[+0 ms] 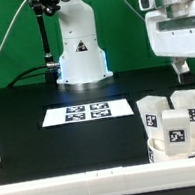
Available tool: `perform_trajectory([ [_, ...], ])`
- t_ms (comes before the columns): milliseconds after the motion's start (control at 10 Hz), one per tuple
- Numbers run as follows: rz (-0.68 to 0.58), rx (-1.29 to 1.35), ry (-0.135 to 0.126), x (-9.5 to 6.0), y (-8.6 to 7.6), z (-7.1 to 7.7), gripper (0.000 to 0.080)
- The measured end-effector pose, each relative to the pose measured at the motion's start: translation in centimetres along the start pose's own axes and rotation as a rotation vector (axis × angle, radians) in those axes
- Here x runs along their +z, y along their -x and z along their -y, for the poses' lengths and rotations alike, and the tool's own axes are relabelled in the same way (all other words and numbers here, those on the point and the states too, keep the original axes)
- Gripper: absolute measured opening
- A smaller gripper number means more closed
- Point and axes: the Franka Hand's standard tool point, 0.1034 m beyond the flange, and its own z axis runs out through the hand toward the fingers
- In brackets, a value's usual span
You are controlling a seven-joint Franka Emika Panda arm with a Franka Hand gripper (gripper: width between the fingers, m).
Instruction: Assemble stool
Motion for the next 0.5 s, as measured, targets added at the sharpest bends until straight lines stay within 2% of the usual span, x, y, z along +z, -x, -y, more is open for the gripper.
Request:
perform_trajectory([
  [200, -0.016, -0.246, 0.002, -0.34, -0.44, 0.26, 0.0648],
  [500, -0.02, -0.437, 0.002, -0.41, -0.62, 0.33, 0.0648],
])
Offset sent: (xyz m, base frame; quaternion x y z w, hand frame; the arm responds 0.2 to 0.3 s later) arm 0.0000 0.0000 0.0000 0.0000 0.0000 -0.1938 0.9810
